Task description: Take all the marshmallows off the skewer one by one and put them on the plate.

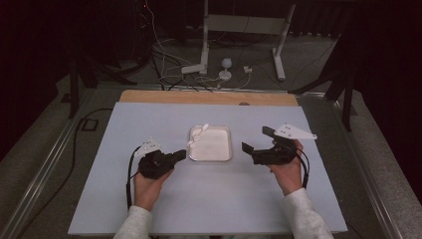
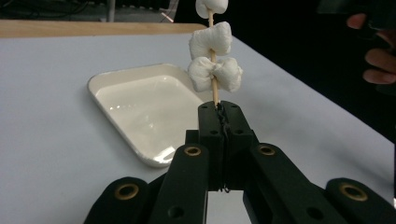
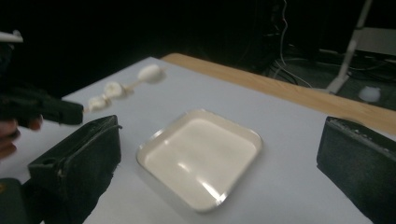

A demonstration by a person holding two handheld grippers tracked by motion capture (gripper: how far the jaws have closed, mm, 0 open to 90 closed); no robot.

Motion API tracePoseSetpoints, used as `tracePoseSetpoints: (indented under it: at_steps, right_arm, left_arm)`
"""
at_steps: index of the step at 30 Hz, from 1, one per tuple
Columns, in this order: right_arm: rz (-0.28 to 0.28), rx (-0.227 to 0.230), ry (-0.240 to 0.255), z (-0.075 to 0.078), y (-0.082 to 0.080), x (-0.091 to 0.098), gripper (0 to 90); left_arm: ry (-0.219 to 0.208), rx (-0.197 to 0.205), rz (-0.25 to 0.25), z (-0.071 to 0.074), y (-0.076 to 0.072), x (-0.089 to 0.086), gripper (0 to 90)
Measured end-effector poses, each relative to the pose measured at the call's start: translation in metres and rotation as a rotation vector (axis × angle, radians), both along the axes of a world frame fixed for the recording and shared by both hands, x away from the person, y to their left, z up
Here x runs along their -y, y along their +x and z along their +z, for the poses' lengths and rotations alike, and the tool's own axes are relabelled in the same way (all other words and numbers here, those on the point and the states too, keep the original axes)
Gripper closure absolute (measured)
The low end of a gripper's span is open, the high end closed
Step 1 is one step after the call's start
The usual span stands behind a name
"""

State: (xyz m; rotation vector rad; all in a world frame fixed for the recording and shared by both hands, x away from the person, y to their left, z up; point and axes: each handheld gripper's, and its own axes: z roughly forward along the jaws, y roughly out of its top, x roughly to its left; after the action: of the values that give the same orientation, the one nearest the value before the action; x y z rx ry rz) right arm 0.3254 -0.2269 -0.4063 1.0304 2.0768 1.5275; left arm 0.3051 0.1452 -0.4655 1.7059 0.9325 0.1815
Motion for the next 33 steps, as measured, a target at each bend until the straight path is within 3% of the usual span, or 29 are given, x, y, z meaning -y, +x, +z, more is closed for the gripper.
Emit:
tracePoseSetpoints:
  at_steps: [5, 9, 14, 16, 20, 21, 22, 25, 30, 33]
  right_arm:
    - [0.043, -0.023, 0.031, 0.008, 0.014, -0.017, 0.0]
    - [0.077, -0.069, 0.056, 0.009, 0.024, -0.032, 3.2]
    - [0.117, -0.115, 0.069, 0.007, 0.030, -0.052, 19.8]
    - [0.130, -0.155, 0.090, 0.007, 0.032, -0.061, 32.1]
    - [0.156, -0.236, 0.142, 0.004, 0.038, -0.067, 48.2]
    - [0.156, -0.236, 0.142, 0.004, 0.038, -0.067, 48.2]
    - [0.162, -0.297, 0.171, 0.001, 0.042, -0.069, 52.3]
    - [0.152, -0.356, 0.211, -0.003, 0.046, -0.069, 61.5]
    - [0.174, -0.376, 0.259, -0.002, 0.046, -0.069, 72.1]
    - [0.187, -0.365, 0.248, 0.002, 0.044, -0.070, 75.8]
  left_arm:
    - [-0.021, 0.014, -0.014, 0.002, 0.000, 0.003, 90.0]
    - [-0.035, 0.030, -0.032, 0.004, -0.001, 0.006, 90.0]
    - [-0.038, 0.051, -0.055, 0.007, -0.003, 0.011, 90.0]
    - [-0.040, 0.056, -0.064, 0.008, -0.003, 0.014, 90.0]
    - [-0.049, 0.073, -0.089, 0.009, -0.005, 0.017, 90.0]
    - [-0.052, 0.077, -0.092, 0.009, -0.006, 0.019, 90.0]
    - [-0.055, 0.077, -0.098, 0.009, -0.006, 0.020, 90.0]
    - [-0.053, 0.081, -0.109, 0.007, -0.007, 0.023, 90.0]
    - [-0.024, 0.082, -0.131, 0.005, -0.008, 0.030, 90.0]
    - [0.003, 0.082, -0.141, 0.004, -0.008, 0.033, 90.0]
